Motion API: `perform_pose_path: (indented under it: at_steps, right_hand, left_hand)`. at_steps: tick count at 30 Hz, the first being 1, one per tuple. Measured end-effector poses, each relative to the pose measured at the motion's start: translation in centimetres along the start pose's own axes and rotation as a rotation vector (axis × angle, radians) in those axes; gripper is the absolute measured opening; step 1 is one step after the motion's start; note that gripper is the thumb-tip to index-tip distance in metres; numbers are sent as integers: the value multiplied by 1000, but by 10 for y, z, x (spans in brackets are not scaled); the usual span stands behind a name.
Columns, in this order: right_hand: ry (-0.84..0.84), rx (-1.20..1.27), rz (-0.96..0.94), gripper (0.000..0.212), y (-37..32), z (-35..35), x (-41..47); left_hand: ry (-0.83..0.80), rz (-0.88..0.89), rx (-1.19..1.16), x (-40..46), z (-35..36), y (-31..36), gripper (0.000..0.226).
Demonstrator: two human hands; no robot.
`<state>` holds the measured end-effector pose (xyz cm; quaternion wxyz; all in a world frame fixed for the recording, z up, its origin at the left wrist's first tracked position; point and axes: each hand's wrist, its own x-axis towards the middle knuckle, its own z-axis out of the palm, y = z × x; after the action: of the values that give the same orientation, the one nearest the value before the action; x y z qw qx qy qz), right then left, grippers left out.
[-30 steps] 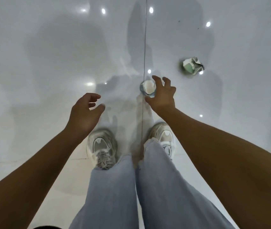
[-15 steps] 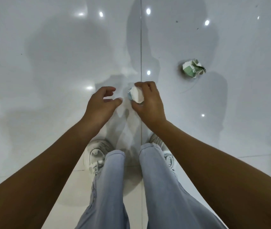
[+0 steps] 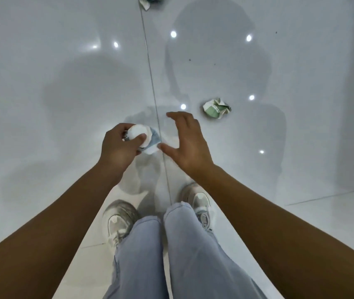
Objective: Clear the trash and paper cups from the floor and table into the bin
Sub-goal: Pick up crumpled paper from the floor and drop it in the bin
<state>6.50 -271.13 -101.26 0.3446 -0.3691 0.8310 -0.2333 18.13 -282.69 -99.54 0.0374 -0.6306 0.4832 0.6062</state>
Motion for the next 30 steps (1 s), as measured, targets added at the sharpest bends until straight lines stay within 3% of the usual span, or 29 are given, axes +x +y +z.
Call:
perform_pose_path:
  at_steps: [4,8,13,17,22,30]
  right_hand:
    - [124,-205,229,69,53,-30,41]
    - [-44,-356,379,74,91,-35,75]
    - [-26,-327,419,53,108,-21,84]
    - [-3,-272,389,53,100,-14,68]
    - [-68,-201,310,53,35,-24,28]
    - [-165,-207,77,54,-147,-87,-31]
  left_hand:
    - [9,42,34,24,11,1,21]
    - [-2,68,72,47,22,-5,21]
    - [-32,44,44,60,28,-20,19]
    - [-28,12,29,51,16,-28,21]
    - [27,-36,-45,-1,-21,-13,24]
    - [177,-31,-181,-134,-123,69,22]
